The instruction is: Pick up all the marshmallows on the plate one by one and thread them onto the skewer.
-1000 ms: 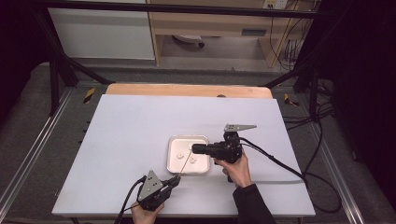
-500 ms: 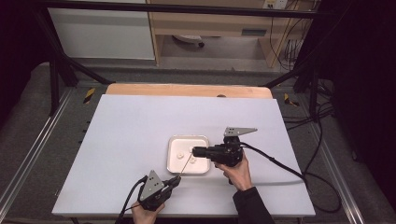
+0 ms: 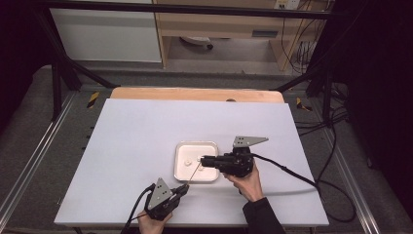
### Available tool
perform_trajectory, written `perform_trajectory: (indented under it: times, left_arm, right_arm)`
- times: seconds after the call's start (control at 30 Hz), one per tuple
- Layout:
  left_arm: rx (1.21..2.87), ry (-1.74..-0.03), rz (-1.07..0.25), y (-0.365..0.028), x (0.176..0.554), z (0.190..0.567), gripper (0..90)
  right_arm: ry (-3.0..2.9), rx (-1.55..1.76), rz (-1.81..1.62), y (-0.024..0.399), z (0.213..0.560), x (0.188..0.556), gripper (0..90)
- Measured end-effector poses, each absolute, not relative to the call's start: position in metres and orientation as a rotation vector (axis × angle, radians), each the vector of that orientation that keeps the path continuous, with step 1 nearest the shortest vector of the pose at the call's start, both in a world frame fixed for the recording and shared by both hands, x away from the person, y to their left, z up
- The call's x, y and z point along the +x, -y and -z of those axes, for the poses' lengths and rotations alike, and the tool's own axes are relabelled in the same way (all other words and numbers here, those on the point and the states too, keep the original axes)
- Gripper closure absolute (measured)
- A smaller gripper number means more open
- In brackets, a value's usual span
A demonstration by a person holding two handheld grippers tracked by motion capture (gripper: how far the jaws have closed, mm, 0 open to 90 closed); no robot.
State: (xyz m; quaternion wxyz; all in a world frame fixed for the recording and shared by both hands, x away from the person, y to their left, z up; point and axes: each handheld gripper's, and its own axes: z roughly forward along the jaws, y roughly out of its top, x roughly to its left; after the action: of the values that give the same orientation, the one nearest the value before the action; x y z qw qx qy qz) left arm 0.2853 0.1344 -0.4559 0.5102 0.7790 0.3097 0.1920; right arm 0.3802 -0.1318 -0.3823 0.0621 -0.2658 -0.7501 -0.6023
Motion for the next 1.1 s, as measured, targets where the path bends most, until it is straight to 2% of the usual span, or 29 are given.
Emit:
perform_trajectory:
  times: [1.1]
  left_arm:
    - [1.880, -0.740, -0.448, -0.1323, 0.2851, 0.4562, 88.9]
  right_arm:
    - [2.241, -0.837, 1.810, 0.1312, 0.3910, 0.3751, 84.3]
